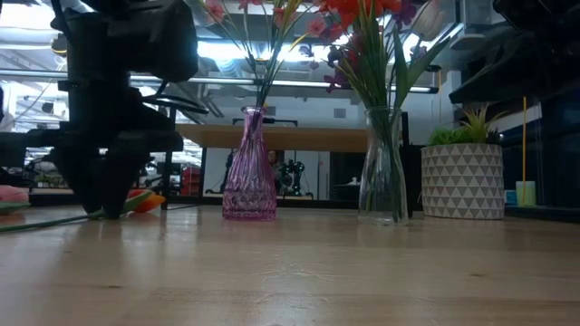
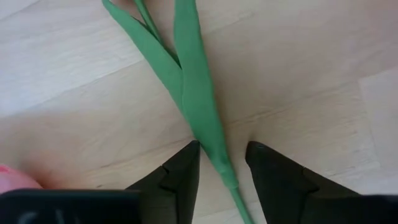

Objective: Pick and place flowers into a vace then onto a shelf
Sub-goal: Put the orange flower into the purple vase

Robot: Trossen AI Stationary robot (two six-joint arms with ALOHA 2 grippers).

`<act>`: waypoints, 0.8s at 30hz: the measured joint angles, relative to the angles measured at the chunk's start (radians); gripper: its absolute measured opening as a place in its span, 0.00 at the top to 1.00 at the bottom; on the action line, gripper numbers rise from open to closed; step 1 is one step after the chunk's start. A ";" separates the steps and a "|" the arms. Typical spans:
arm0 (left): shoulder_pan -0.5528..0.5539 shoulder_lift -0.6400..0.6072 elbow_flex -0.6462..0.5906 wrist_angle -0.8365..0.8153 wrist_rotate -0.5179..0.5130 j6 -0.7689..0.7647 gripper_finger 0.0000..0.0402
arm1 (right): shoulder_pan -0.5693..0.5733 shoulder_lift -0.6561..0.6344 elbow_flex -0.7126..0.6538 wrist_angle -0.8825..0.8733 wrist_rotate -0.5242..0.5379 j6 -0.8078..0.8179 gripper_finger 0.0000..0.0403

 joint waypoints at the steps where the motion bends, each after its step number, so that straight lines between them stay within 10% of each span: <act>1: 0.000 0.000 0.000 0.000 0.000 0.002 0.67 | 0.000 0.000 0.000 0.000 0.000 0.000 0.99; 15: -0.012 0.001 0.003 0.008 -0.018 0.063 0.97 | 0.000 0.000 0.000 -0.002 0.000 0.000 0.99; 24: -0.064 -0.043 -0.004 -0.002 -0.082 0.036 0.99 | 0.000 0.000 0.000 -0.002 0.000 0.000 0.99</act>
